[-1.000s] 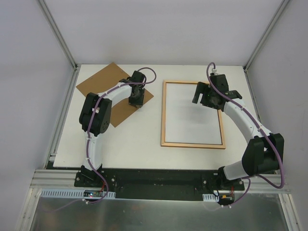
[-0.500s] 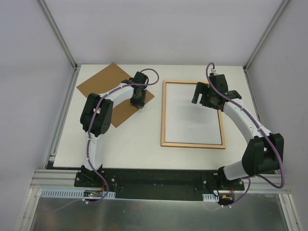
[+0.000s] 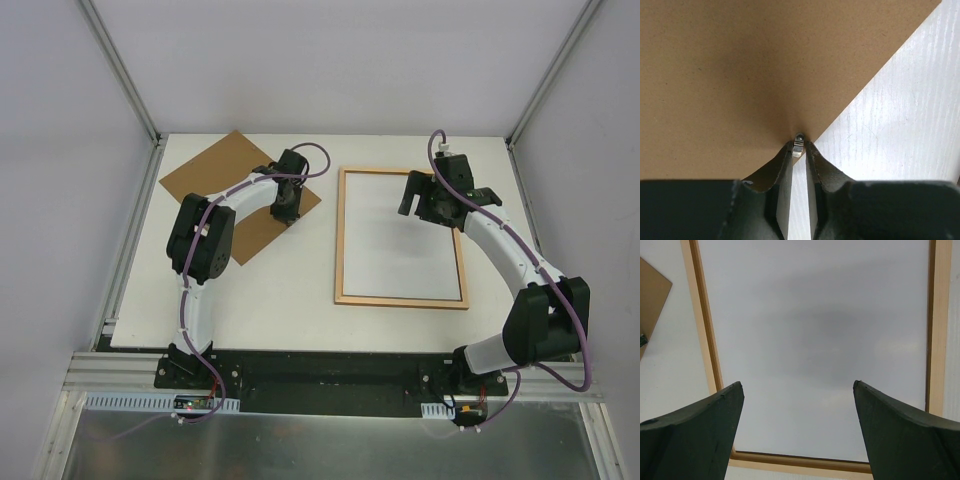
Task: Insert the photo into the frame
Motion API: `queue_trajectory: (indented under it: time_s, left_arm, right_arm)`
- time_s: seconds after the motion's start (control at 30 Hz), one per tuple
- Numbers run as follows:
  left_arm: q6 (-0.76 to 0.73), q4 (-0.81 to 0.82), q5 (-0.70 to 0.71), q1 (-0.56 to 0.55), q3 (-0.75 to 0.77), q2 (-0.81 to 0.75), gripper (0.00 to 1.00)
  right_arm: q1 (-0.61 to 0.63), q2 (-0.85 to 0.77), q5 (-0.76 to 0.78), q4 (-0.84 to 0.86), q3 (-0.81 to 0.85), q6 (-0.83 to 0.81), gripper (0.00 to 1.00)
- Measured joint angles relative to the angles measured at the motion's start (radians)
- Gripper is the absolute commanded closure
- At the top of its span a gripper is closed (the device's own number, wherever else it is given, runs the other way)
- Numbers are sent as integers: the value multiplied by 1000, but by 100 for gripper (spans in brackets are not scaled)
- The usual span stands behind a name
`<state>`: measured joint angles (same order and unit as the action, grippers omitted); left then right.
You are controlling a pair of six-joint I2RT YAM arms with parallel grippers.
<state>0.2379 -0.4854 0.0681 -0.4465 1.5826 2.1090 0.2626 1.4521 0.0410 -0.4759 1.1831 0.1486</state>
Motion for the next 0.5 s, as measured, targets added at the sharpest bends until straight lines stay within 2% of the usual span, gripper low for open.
queue_trajectory:
  time_s: [0.13, 0.5]
  left_arm:
    - [7, 1, 0, -5, -1, 0, 100]
    - [39, 4, 0, -6, -11, -8, 100]
  right_arm:
    - [2, 0, 0, 0, 0, 0, 7]
    - [35, 2, -1, 7, -5, 0, 7]
